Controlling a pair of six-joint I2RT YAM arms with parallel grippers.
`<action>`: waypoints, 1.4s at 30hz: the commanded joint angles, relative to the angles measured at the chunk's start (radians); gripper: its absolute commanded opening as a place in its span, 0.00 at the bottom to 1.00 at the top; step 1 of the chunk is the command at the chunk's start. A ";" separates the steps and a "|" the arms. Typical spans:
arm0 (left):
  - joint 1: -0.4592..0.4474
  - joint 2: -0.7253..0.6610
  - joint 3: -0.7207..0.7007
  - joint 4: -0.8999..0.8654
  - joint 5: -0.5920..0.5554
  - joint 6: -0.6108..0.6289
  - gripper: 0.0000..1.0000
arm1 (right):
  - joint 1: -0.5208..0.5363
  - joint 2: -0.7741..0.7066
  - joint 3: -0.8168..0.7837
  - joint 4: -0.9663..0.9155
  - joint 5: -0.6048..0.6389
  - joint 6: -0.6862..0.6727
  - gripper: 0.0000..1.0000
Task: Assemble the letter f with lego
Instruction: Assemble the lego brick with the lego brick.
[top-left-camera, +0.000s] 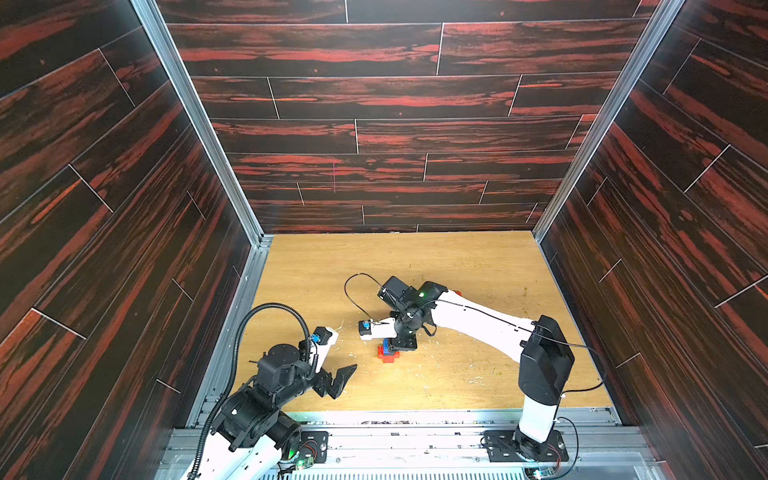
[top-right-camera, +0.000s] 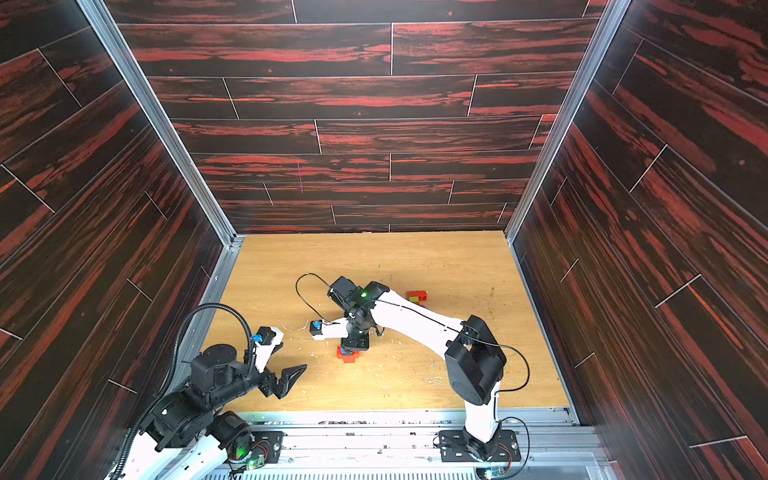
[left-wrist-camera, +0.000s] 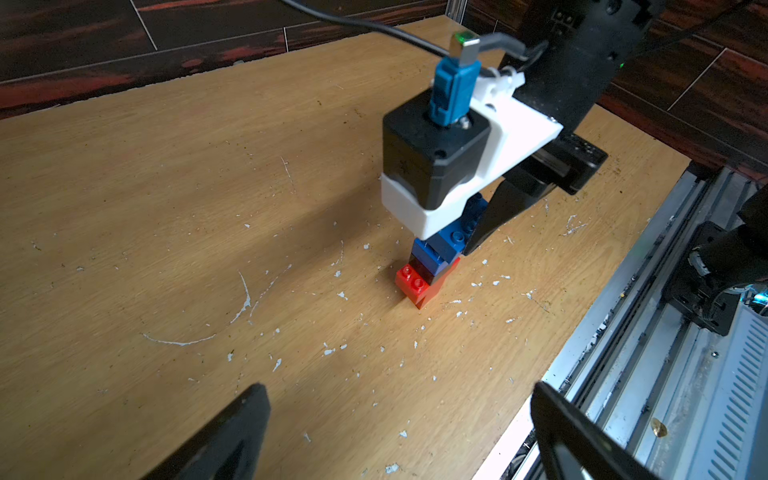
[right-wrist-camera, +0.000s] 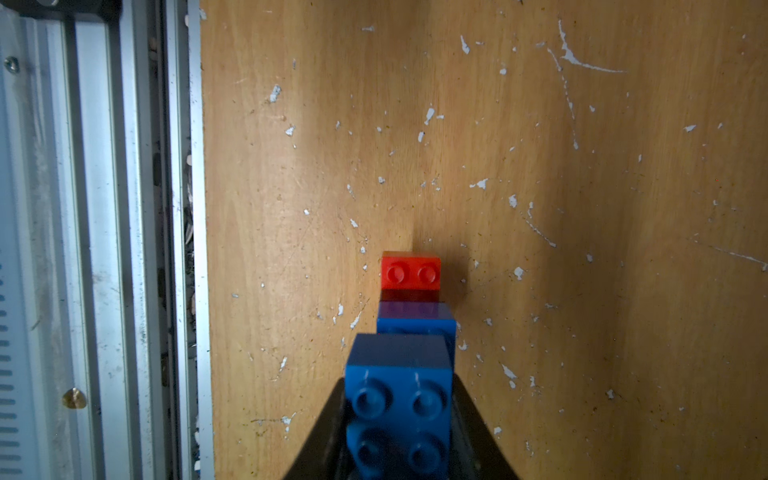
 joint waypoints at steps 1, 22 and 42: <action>-0.005 -0.001 -0.008 0.010 0.002 0.000 1.00 | 0.008 0.029 0.016 -0.016 -0.013 -0.007 0.23; -0.007 -0.003 -0.008 0.009 -0.001 0.001 1.00 | 0.010 0.056 0.028 -0.010 -0.007 -0.004 0.23; -0.006 -0.006 -0.008 0.007 0.010 0.004 1.00 | 0.010 0.051 0.010 -0.045 0.058 -0.025 0.23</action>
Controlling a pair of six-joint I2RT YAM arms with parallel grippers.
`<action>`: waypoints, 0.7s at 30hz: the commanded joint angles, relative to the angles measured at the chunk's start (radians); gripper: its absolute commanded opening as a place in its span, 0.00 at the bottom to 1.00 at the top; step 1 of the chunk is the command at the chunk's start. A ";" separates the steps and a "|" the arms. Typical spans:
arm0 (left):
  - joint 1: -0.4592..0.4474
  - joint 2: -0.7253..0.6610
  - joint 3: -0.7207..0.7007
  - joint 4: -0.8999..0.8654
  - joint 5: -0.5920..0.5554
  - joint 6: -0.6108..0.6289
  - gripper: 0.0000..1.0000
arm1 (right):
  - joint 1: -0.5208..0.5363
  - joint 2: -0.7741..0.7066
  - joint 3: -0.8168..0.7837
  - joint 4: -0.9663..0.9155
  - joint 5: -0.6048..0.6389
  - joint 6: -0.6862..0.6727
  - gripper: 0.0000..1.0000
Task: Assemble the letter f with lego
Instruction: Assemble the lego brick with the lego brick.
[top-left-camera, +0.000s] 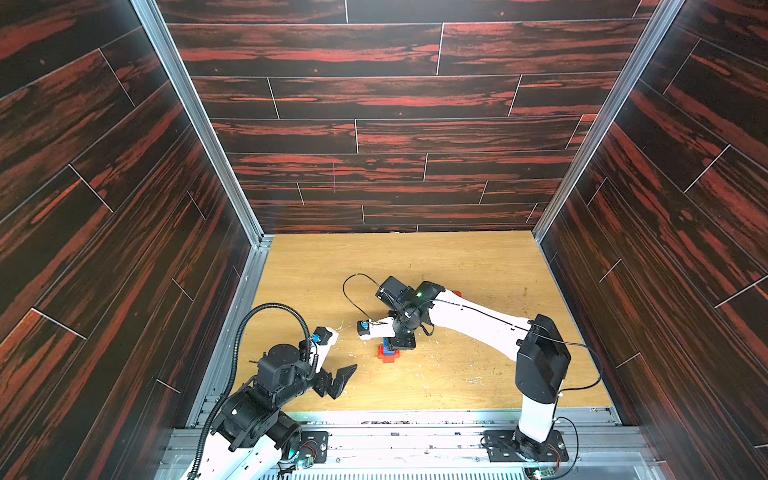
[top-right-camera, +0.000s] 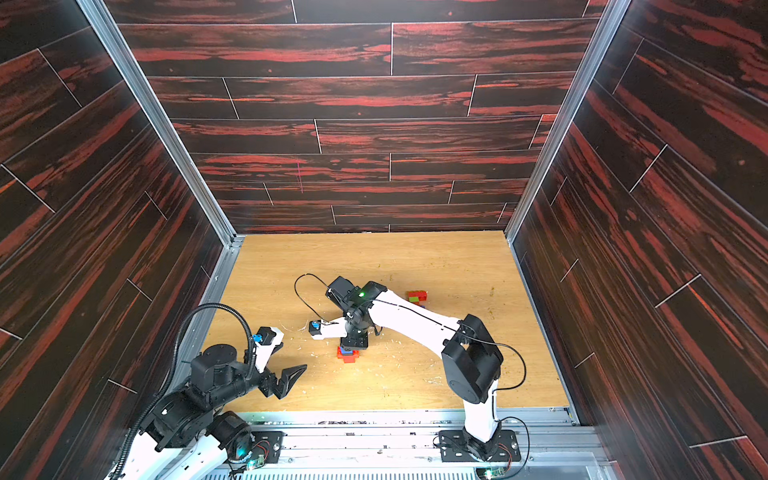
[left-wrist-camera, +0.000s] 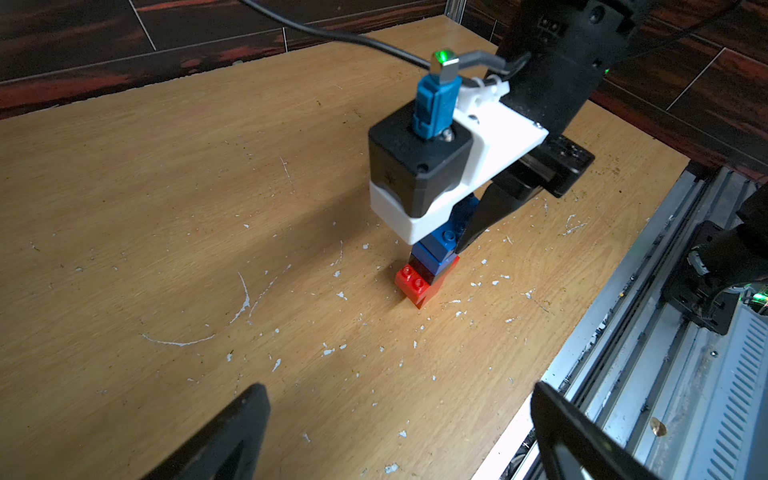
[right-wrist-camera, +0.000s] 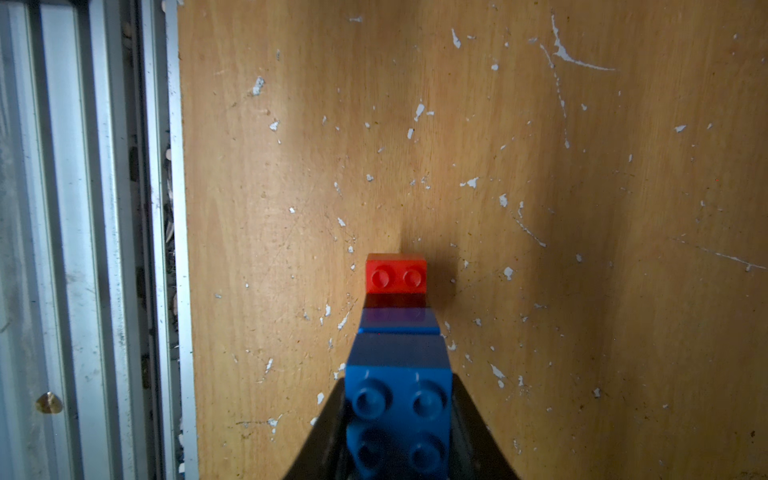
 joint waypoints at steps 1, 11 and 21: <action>-0.005 -0.005 -0.008 0.007 0.008 0.003 1.00 | 0.006 0.029 -0.007 -0.047 0.021 -0.016 0.23; -0.005 -0.008 -0.008 0.007 0.010 0.005 1.00 | 0.033 0.068 -0.013 -0.068 0.032 -0.052 0.22; -0.006 -0.012 -0.008 0.006 0.014 0.005 1.00 | 0.066 0.105 -0.023 -0.081 0.082 -0.073 0.22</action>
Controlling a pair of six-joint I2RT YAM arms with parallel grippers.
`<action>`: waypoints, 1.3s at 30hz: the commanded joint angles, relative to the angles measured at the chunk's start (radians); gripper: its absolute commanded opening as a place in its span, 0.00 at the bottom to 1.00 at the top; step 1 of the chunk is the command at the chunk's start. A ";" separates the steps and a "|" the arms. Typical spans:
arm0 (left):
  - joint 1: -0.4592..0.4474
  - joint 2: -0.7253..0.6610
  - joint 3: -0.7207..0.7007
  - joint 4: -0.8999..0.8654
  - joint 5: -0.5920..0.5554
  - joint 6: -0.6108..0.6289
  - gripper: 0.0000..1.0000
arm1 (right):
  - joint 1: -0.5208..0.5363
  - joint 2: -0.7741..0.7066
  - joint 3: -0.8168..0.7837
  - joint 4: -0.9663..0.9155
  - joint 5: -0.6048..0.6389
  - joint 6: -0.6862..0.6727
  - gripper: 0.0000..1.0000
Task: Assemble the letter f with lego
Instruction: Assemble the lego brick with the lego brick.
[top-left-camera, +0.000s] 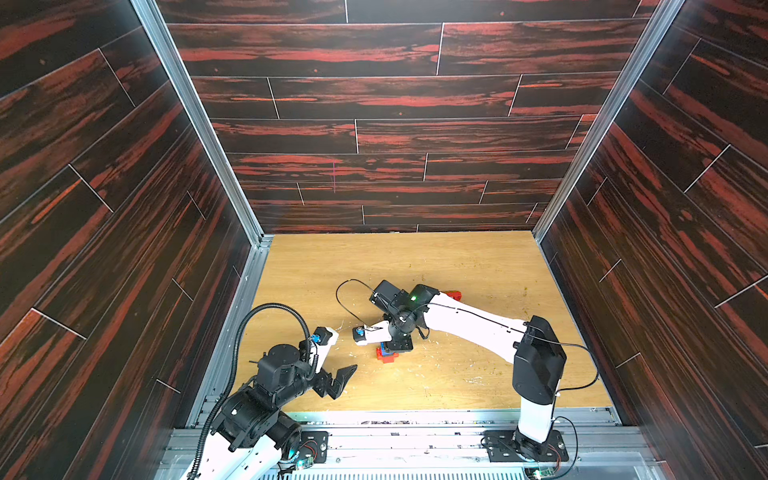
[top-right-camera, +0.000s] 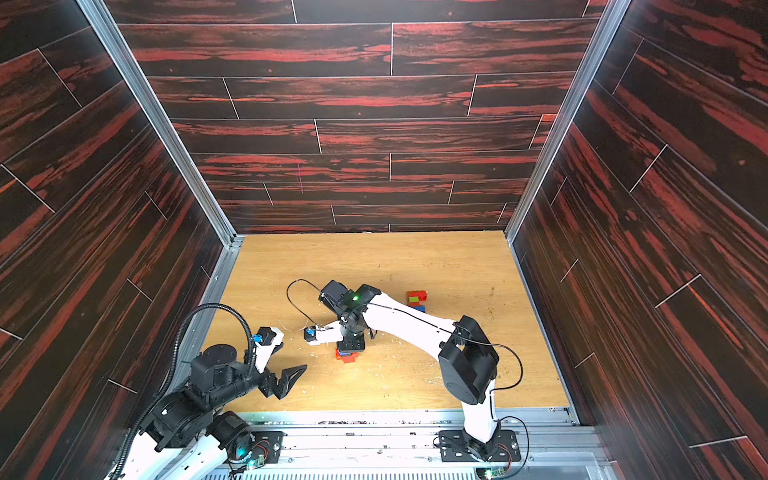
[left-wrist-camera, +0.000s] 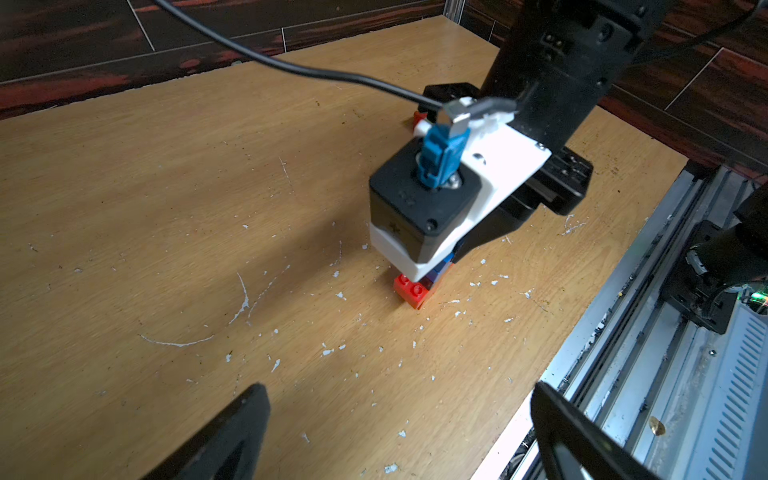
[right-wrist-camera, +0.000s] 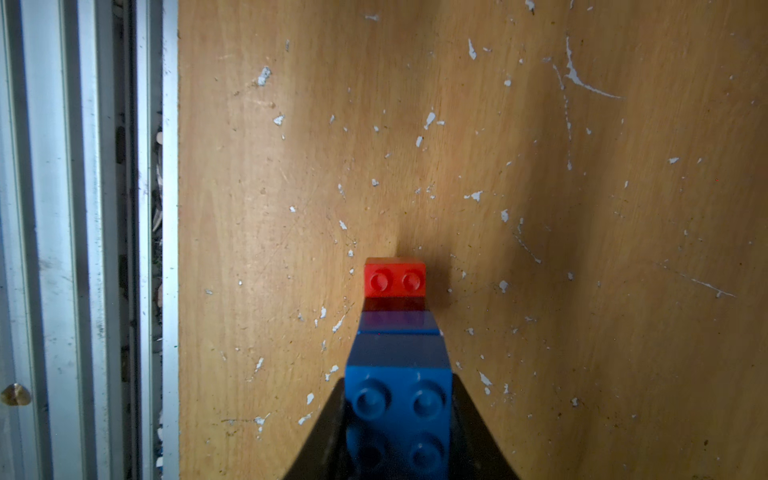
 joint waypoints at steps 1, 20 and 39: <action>-0.005 -0.010 -0.008 0.007 0.013 0.005 1.00 | 0.019 0.085 -0.054 -0.071 0.031 -0.026 0.22; -0.008 -0.011 -0.006 0.005 0.017 0.005 1.00 | 0.022 0.121 -0.106 -0.077 0.102 -0.022 0.20; -0.008 -0.006 -0.006 0.007 0.008 0.003 1.00 | -0.024 0.059 0.028 -0.082 -0.037 0.080 0.32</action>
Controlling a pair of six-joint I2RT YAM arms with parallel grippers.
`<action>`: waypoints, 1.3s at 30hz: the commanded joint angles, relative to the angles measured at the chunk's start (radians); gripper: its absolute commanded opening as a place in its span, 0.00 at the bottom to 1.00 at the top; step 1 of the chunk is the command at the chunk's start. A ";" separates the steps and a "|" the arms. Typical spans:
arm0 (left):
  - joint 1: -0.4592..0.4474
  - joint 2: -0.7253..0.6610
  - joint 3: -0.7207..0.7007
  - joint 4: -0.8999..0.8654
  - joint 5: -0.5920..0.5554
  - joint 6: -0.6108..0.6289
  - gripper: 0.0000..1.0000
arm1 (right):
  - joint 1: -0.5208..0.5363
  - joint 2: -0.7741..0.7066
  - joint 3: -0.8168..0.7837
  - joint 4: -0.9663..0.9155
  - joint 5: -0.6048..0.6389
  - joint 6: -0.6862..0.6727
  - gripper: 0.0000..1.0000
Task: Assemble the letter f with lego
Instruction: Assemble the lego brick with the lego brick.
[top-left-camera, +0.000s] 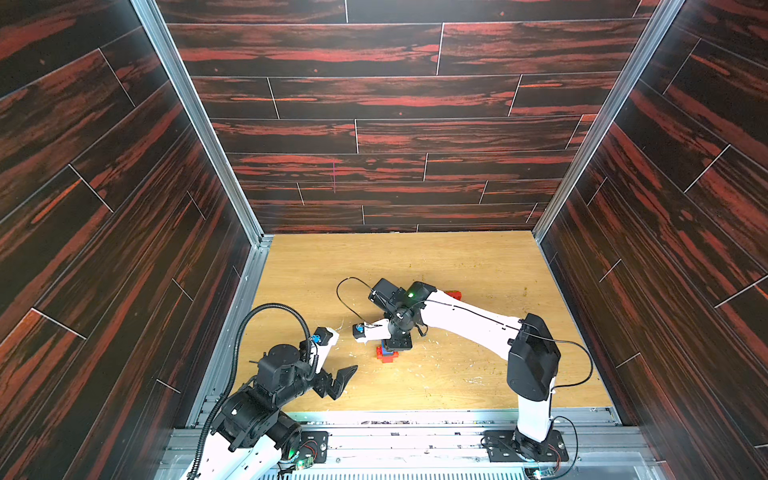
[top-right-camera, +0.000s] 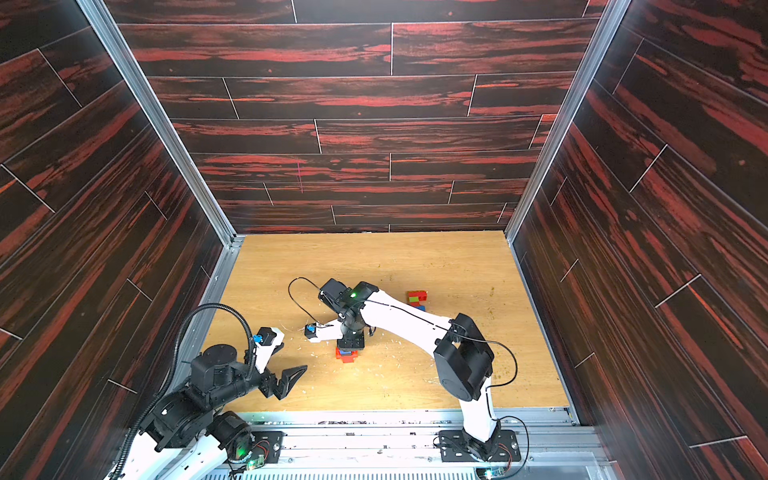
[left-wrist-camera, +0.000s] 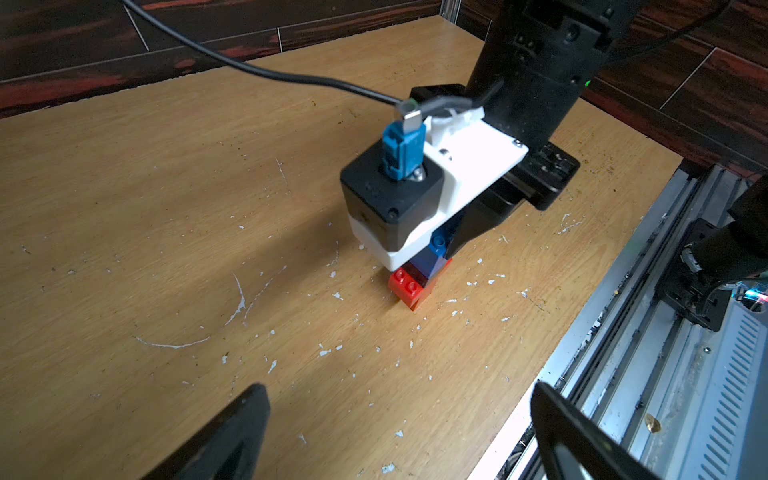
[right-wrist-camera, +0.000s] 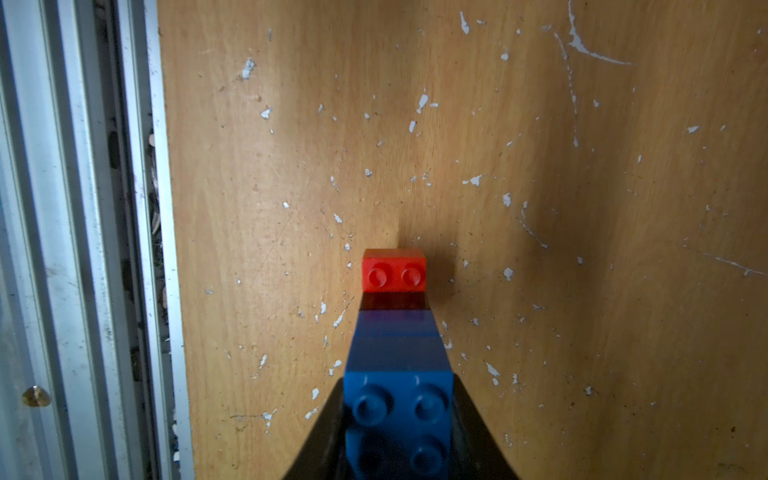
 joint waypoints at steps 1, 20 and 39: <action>-0.004 -0.006 -0.006 0.008 0.001 0.003 1.00 | -0.003 0.021 -0.022 -0.030 -0.030 0.021 0.33; -0.004 -0.002 -0.008 0.009 -0.002 0.003 1.00 | -0.011 -0.096 -0.076 0.104 -0.045 0.057 0.89; -0.008 0.274 0.002 0.170 0.013 0.133 1.00 | -0.133 -0.536 -0.389 0.365 -0.112 0.236 0.94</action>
